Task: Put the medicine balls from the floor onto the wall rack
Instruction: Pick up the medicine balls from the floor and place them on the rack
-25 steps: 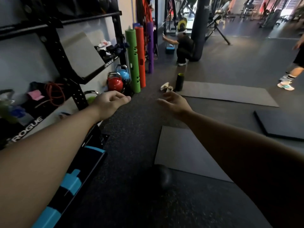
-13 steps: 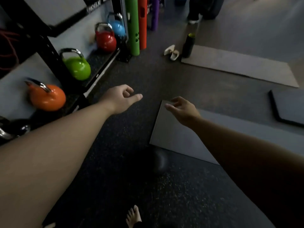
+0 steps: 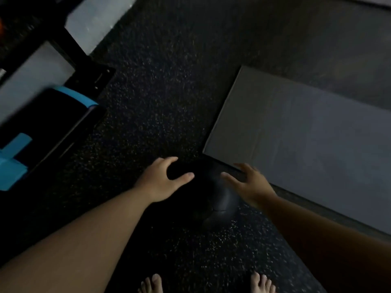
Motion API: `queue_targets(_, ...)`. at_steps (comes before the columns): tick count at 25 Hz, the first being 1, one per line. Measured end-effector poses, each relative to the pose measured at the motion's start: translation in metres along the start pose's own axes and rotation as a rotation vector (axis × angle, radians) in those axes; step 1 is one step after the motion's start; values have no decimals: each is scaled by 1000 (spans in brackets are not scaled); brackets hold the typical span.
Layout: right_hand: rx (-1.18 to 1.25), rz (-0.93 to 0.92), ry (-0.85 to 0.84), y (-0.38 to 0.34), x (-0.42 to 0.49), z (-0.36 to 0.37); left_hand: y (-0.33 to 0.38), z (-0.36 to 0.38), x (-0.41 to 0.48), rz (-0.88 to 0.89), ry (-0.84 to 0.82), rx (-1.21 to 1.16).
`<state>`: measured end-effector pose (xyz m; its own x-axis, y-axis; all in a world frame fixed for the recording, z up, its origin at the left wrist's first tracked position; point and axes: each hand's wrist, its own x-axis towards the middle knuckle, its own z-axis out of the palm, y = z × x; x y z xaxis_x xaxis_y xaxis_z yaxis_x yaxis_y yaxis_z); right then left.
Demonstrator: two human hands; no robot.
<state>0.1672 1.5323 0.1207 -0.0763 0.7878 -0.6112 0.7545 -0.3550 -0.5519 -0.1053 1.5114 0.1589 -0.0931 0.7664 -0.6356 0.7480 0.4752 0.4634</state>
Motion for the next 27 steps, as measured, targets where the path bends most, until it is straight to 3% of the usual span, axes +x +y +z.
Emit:
queue_targets(6,179,71,-36,80,70,87,-74,112,83,-206,21,-327)
queue_targets(9,365,65,7,83,74,101,-78,126,88,-276,-4,-616)
queue_targets(13,445,30,68,53,59,94,-68,108,78,-263,81,-753)
queue_targets(18,449,-102,42,-69,19,39,-46,-10,21,-214,254,-827)
queue_targets(27,411,-506,-3,-412,-124,-101,24,-336,-186,-16,637,-889)
